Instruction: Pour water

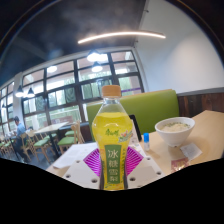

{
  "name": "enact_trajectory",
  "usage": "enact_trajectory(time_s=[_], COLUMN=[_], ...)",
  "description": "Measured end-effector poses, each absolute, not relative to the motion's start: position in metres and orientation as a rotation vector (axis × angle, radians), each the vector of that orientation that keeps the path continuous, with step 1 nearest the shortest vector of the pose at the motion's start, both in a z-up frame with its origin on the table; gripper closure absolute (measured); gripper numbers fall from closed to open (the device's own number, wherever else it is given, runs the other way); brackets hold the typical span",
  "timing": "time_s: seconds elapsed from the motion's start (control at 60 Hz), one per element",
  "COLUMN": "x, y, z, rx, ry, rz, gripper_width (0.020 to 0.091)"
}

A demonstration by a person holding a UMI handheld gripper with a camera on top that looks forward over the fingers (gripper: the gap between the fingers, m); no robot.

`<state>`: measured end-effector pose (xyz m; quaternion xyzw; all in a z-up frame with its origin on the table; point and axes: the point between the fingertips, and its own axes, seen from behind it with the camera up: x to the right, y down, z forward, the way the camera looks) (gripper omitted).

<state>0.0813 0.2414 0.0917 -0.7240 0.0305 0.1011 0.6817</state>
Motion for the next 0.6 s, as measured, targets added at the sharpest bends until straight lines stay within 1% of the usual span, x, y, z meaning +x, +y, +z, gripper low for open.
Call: enact_trajectory(time_s=[0.067, 0.083, 0.117, 0.133, 0.167, 0.183, 0.2, 0.217, 0.267, 0.35, 0.367, 0.4, 0.45, 0.567, 0.583, 0.6], x=[0.079, 0.069, 0.070, 0.070, 0.068, 0.067, 0.067, 0.066, 0.071, 0.073, 0.075, 0.076, 0.072, 0.072, 0.072, 0.070], y=[0.240, 0.229, 0.229, 0.228, 0.228, 0.226, 0.227, 0.226, 0.231, 0.230, 0.235, 0.234, 0.224, 0.225, 0.224, 0.222], z=[0.081, 0.085, 0.080, 0.075, 0.079, 0.074, 0.076, 0.078, 0.070, 0.071, 0.075, 0.074, 0.078, 0.079, 0.078, 0.076], rx=[-1.635, -1.641, -1.652, -1.674, -1.669, -1.692, -1.686, -1.684, -1.689, -1.679, -1.680, -1.676, -1.674, -1.664, -1.669, -1.676], ry=[0.038, 0.032, 0.014, 0.001, -0.029, -0.040, -0.043, -0.038, -0.028, -0.013, -0.013, -0.009, 0.006, 0.000, -0.007, -0.015], rz=[0.160, 0.142, 0.110, 0.094, 0.071, 0.061, 0.054, 0.056, 0.061, 0.053, 0.051, 0.042, 0.031, 0.038, 0.040, 0.041], gripper_width=[0.0844, 0.0843, 0.0844, 0.0832, 0.0839, 0.0830, 0.0821, 0.0835, 0.0834, 0.0835, 0.0834, 0.0812, 0.0758, 0.0547, 0.0456, 0.0394])
